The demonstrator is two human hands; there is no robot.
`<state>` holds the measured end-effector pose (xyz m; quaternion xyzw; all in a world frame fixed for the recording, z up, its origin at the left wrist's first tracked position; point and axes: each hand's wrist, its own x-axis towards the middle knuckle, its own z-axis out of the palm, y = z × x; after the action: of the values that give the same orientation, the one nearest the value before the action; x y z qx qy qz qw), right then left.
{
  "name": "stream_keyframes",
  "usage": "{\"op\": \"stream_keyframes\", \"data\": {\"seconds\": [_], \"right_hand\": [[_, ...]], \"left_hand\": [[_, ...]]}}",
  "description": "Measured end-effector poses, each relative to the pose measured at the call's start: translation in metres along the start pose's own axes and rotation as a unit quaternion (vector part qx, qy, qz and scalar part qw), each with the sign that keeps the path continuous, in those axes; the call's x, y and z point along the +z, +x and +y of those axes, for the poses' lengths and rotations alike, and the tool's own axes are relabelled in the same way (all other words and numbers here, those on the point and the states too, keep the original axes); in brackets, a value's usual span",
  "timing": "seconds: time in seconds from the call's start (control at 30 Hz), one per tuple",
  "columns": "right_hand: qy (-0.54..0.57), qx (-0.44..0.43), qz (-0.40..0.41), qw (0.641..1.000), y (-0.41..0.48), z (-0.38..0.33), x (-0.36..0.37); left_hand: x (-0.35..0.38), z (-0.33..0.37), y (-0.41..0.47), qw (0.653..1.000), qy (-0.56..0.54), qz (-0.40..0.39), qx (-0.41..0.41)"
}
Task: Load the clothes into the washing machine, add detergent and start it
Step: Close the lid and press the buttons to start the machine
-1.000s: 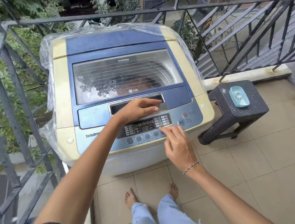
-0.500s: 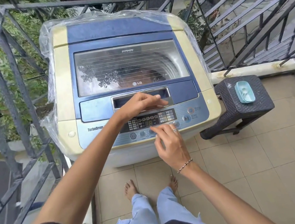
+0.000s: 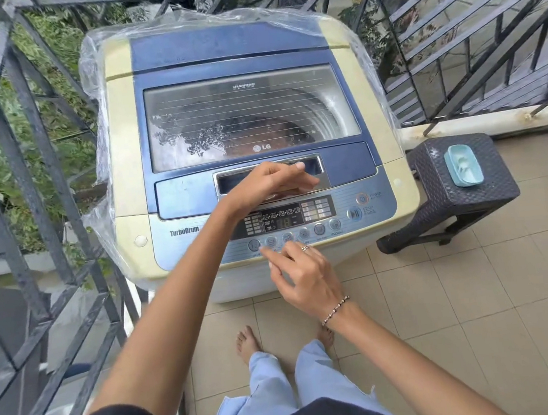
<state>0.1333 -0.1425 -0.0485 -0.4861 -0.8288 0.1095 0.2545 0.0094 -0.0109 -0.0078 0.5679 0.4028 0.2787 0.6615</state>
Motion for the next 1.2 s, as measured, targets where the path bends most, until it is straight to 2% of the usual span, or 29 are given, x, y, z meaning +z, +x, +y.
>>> {"op": "stream_keyframes", "data": {"seconds": [0.47,1.0,1.2], "right_hand": [[-0.025,-0.011,0.013,1.000,0.012,-0.007,0.007],[-0.031,-0.024,0.016,0.999,0.015,-0.009,0.013],[-0.034,-0.037,0.026,0.998,0.016,-0.009,0.010]], "left_hand": [[-0.006,0.000,0.000,0.998,-0.068,0.014,-0.007],[-0.011,0.001,0.007,0.998,-0.064,-0.010,-0.029],[-0.010,0.000,0.007,0.999,-0.029,-0.020,-0.019]]}}
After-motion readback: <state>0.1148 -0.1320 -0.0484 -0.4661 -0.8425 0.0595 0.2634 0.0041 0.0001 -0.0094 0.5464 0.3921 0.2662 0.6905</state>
